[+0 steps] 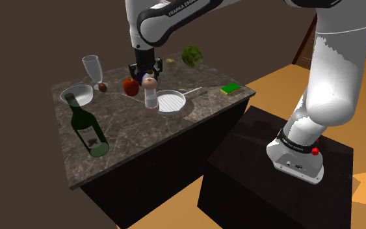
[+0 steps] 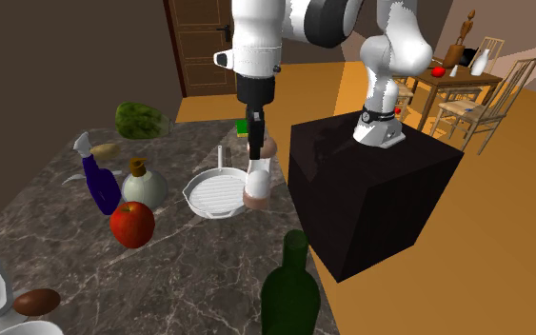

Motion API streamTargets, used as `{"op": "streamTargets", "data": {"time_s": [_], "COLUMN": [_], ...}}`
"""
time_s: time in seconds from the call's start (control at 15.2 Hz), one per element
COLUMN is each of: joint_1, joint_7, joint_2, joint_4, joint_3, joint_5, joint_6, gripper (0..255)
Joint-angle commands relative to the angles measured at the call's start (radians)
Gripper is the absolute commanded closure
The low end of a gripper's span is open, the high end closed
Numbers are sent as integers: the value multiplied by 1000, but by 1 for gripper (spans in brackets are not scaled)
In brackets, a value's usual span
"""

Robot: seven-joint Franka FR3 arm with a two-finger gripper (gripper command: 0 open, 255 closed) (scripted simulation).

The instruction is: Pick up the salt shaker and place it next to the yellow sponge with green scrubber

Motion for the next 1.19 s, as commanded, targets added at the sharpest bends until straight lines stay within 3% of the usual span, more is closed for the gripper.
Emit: {"op": "streamTargets", "data": {"time_s": [0.0,1.12], "joint_1": [-1,-1], "joint_7": [-3,-24], "joint_2": [-11,-62], "joint_4": [11,172], "joint_3": [2,11], "joint_5": [4,28], "joint_6": [-22,-231], "gripper": [255,255]}}
